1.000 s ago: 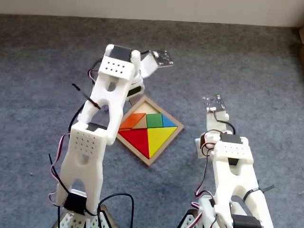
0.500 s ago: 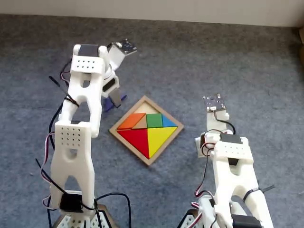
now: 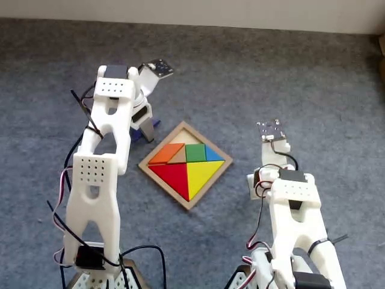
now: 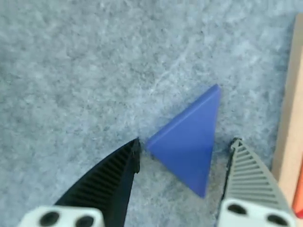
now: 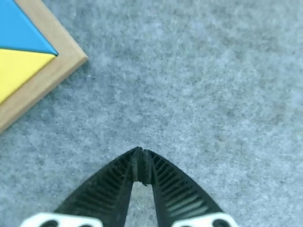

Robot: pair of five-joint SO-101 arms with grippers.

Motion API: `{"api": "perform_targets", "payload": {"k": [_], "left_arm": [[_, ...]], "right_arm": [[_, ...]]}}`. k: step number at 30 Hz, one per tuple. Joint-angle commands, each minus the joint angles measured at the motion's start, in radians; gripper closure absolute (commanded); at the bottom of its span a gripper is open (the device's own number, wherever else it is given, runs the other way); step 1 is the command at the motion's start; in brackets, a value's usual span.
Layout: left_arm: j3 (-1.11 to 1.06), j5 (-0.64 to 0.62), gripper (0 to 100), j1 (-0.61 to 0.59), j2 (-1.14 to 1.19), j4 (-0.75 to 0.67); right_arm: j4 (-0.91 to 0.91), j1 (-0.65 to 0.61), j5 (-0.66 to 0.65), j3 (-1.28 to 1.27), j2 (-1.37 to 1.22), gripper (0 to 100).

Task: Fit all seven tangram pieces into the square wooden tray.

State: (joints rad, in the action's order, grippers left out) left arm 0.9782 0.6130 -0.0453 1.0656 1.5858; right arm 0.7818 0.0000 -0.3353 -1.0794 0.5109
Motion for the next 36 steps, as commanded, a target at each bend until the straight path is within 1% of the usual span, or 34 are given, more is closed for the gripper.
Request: {"api": "perform_targets", "payload": {"k": [1, 17, 23, 33, 36], "left_arm": [[0.041, -0.009, 71, 0.013, 0.008, -0.058], [0.039, -0.005, 71, 0.064, 0.008, -0.06], [0.039, -0.003, 79, 0.076, 0.008, -0.06], [0.039, -0.003, 79, 0.079, 0.004, -0.058], [0.041, -0.003, 83, 0.076, 0.001, -0.034]], "right_arm": [[-0.013, 0.015, 0.003, 0.004, 0.027, 99.4], [-0.013, 0.015, 0.003, 0.004, 0.027, 99.4], [-0.013, 0.015, 0.003, 0.004, 0.027, 99.4], [-0.013, 0.015, 0.003, 0.004, 0.027, 99.4], [-0.013, 0.015, 0.003, 0.004, 0.027, 99.4]]}}
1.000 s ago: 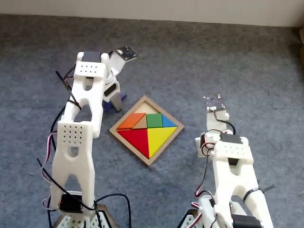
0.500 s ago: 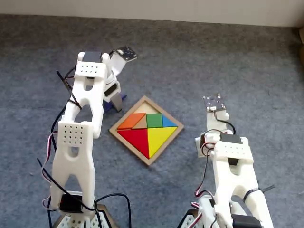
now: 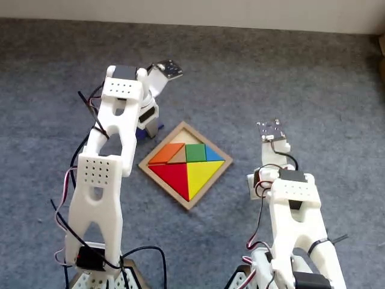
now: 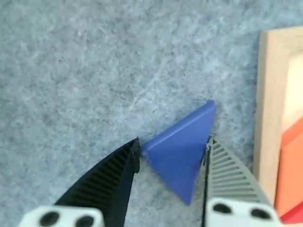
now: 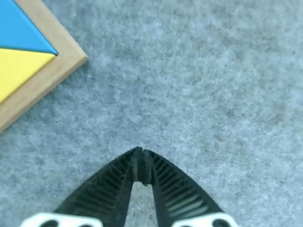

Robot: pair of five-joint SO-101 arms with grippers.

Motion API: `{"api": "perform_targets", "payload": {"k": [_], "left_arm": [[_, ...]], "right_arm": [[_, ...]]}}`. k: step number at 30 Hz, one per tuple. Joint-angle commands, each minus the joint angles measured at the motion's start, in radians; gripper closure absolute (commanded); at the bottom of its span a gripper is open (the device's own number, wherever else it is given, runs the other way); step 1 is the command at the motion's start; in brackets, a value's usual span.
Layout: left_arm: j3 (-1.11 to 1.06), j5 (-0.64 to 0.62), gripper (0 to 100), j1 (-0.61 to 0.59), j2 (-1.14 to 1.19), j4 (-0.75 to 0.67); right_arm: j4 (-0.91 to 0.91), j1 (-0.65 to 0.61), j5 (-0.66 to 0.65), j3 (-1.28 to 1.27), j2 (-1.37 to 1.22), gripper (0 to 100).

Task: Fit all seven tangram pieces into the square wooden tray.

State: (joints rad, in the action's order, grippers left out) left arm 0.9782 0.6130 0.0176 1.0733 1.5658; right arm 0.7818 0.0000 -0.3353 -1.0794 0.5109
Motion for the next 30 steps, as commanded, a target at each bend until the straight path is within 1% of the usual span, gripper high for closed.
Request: {"api": "perform_targets", "payload": {"k": [1, 8, 10, 15, 25, 30], "left_arm": [[0.044, -0.003, 84, 0.013, -0.008, -0.003], [0.197, -0.003, 85, 0.024, -0.031, 0.158], [0.24, -0.003, 85, 0.033, -0.028, 0.186], [0.252, -0.008, 85, 0.068, -0.035, 0.193], [0.252, -0.011, 85, 0.197, -0.035, 0.195], [0.249, -0.006, 85, 0.231, -0.03, 0.195]], "right_arm": [[-0.013, 0.015, 0.003, 0.004, 0.027, 99.4], [-0.013, 0.015, 0.003, 0.004, 0.027, 99.4], [-0.013, 0.015, 0.003, 0.004, 0.027, 99.4], [-0.013, 0.015, 0.003, 0.004, 0.027, 99.4], [-0.013, 0.015, 0.003, 0.004, 0.027, 99.4], [-0.013, 0.015, 0.003, 0.004, 0.027, 99.4]]}}
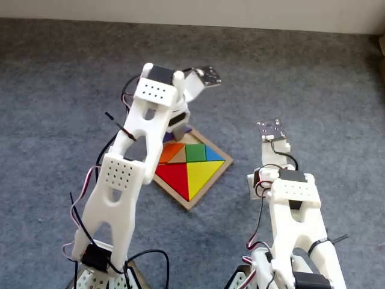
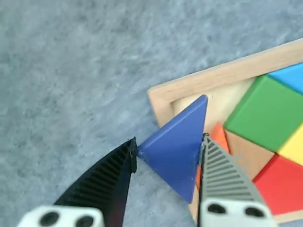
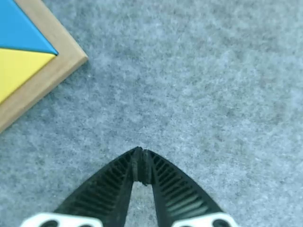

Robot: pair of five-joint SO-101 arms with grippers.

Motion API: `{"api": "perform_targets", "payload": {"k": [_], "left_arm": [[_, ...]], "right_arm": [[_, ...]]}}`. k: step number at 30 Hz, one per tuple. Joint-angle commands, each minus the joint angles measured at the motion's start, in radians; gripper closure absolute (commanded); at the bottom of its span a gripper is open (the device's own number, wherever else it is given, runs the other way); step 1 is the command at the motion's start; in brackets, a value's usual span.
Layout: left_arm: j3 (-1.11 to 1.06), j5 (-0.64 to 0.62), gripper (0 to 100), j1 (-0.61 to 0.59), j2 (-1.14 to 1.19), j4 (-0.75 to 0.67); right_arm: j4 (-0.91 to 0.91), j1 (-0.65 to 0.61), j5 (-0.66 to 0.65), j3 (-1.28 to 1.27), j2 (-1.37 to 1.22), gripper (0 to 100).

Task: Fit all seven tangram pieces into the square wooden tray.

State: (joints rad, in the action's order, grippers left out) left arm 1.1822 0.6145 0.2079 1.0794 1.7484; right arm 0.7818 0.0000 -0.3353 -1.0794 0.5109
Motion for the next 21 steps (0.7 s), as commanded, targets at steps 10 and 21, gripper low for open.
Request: {"api": "perform_targets", "payload": {"k": [10, 21], "left_arm": [[0.048, -0.011, 72, 0.047, -0.039, 0.012], [0.131, -0.087, 72, -0.03, -0.145, 0.005]], "right_arm": [[-0.013, 0.015, 0.003, 0.004, 0.027, 99.4], [-0.013, 0.015, 0.003, 0.004, 0.027, 99.4]]}}
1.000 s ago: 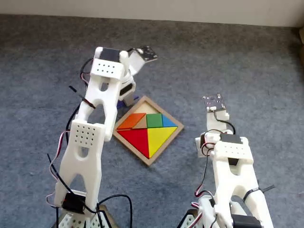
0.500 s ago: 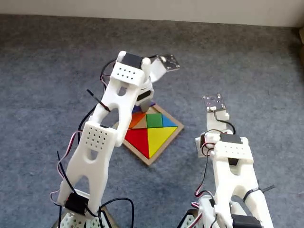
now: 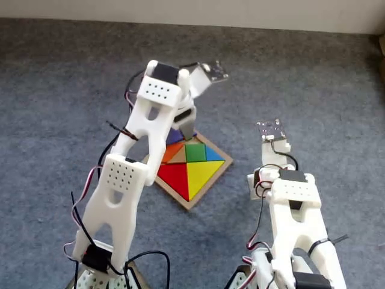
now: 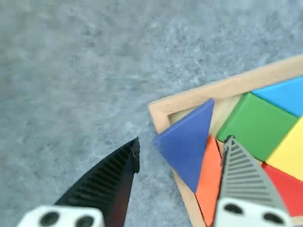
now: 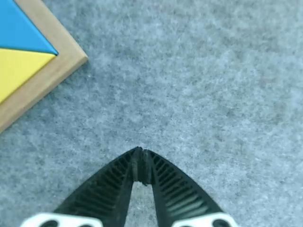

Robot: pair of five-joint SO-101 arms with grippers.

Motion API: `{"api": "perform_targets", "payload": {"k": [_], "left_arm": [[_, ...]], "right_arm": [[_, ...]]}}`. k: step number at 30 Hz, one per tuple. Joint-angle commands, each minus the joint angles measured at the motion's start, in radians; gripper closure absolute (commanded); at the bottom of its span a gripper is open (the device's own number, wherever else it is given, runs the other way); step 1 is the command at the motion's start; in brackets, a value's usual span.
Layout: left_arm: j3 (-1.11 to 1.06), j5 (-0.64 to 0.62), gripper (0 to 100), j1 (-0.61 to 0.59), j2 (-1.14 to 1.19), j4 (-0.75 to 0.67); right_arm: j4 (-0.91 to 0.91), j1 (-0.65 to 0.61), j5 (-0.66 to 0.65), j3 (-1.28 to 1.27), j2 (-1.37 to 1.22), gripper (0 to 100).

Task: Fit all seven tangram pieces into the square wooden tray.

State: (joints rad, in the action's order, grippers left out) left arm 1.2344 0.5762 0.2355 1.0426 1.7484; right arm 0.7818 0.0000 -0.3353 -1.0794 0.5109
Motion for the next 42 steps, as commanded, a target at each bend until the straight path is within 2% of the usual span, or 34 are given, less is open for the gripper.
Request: {"api": "perform_targets", "payload": {"k": [1, 7, 13, 31, 42], "left_arm": [[0.09, -0.051, 72, -0.071, -0.108, 0.005], [0.101, -0.061, 72, -0.142, -0.047, 0.003], [0.102, -0.063, 72, -0.202, 0.036, -0.08], [0.101, -0.064, 72, -0.082, 0.071, -0.074], [0.157, -0.064, 72, -0.079, 0.065, -0.063]], "right_arm": [[-0.013, 0.015, 0.003, 0.004, 0.027, 99.4], [-0.013, 0.015, 0.003, 0.004, 0.027, 99.4], [-0.013, 0.015, 0.002, 0.004, 0.027, 99.4], [-0.013, 0.015, 0.002, 0.004, 0.027, 99.4], [-0.013, 0.015, 0.002, 0.004, 0.027, 99.4]]}}
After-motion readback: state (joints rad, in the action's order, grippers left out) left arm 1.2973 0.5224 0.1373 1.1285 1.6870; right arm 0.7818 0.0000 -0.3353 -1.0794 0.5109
